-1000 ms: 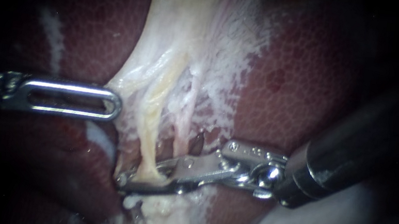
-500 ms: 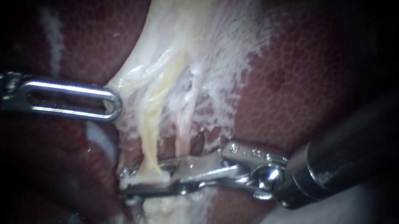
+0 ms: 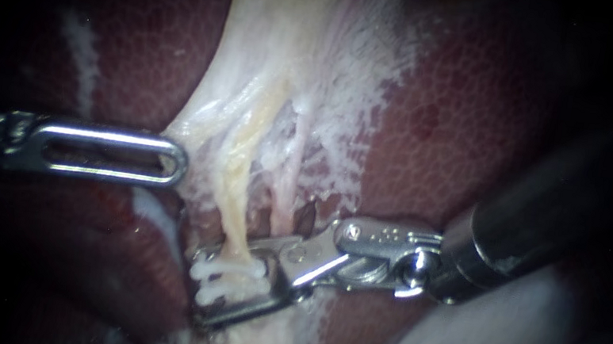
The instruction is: Going back second clip left tube
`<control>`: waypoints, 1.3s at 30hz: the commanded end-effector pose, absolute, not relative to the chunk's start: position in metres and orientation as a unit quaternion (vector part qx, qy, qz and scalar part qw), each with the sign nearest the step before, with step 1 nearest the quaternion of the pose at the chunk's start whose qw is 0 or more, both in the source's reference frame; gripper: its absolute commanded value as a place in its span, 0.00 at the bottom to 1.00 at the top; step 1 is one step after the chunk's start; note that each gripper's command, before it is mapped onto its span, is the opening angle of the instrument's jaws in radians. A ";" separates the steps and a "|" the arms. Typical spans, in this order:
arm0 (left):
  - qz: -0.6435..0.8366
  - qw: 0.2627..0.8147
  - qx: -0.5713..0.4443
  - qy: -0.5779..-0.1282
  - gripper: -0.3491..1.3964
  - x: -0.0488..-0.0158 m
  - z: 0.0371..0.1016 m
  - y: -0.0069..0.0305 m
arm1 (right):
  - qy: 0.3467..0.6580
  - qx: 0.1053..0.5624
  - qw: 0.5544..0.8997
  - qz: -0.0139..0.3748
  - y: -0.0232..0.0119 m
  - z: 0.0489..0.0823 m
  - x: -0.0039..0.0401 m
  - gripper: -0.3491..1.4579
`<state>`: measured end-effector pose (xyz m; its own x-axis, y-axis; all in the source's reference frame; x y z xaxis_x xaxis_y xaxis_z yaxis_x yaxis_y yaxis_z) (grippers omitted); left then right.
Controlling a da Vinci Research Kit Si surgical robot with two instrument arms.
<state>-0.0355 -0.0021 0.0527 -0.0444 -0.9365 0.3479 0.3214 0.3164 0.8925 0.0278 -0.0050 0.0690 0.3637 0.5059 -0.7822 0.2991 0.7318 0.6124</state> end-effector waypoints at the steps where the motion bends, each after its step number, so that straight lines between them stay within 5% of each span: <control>1: -0.504 0.624 0.297 -0.518 0.00 -0.0355 0.0527 -0.0021 | 0.563 0.353 0.745 0.062 -0.0050 0.0690 0.0278 0.51; 19: -0.504 0.624 0.297 -0.518 0.00 -0.0356 0.0527 -0.0022 | 0.575 0.329 0.748 0.039 -0.0049 0.0689 0.0277 0.52; 39: -0.504 0.625 0.296 -0.518 0.00 -0.0356 0.0528 -0.0023 | 0.536 0.386 0.740 0.128 -0.0038 0.0678 0.0252 0.52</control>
